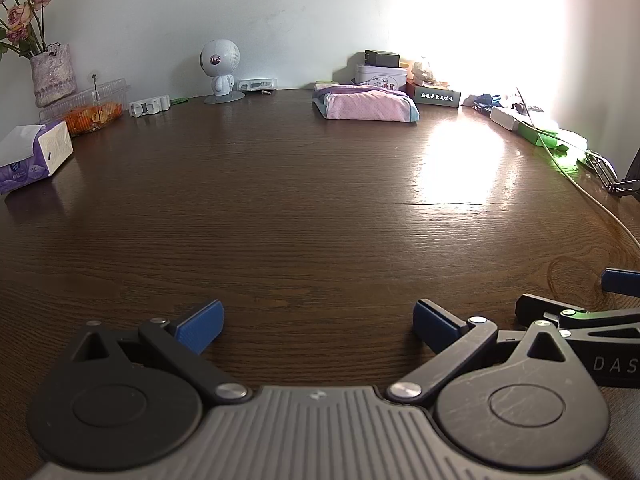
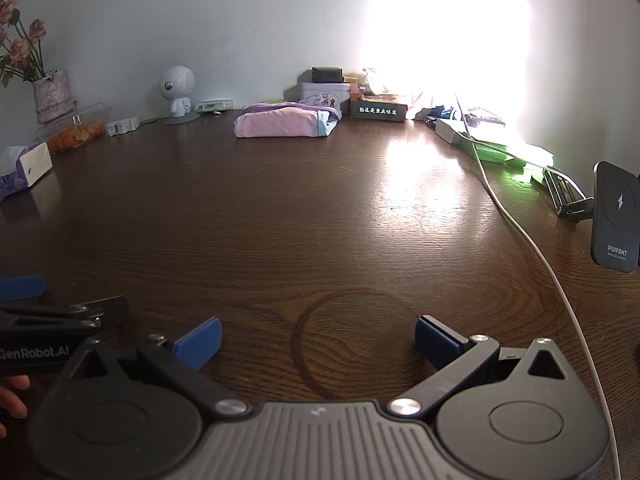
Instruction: Fold clothes
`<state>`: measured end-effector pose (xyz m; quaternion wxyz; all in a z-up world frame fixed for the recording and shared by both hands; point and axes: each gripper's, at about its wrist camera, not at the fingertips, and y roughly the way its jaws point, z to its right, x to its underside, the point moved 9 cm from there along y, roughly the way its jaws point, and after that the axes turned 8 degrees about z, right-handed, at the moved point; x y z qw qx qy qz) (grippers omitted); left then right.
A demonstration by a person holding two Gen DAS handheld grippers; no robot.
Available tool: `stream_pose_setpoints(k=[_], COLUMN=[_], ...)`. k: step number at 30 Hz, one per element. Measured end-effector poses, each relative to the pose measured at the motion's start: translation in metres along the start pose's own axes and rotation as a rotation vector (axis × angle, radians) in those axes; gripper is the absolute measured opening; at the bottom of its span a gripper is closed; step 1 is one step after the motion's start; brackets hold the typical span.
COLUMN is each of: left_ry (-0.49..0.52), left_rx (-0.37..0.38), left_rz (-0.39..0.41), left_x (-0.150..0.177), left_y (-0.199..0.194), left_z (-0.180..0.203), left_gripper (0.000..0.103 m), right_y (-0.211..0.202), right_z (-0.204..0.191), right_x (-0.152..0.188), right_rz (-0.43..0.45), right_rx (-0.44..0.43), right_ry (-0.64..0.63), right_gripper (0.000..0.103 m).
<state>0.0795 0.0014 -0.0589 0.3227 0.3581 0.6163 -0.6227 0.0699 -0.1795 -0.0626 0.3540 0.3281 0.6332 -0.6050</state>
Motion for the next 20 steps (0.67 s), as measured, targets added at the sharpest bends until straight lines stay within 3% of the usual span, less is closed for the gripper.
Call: stream_pose_setpoints(k=[20], left_ry=[0.0], left_rx=[0.003], left_rz=[0.0], left_x=[0.0003], left_y=[0.0002], left_z=[0.0026], left_gripper=[0.102], right_y=[0.0], right_z=[0.0003], right_x=[0.0002], right_rz=[0.0], right_rx=[0.0], right_ry=[0.0], right_gripper=[0.103])
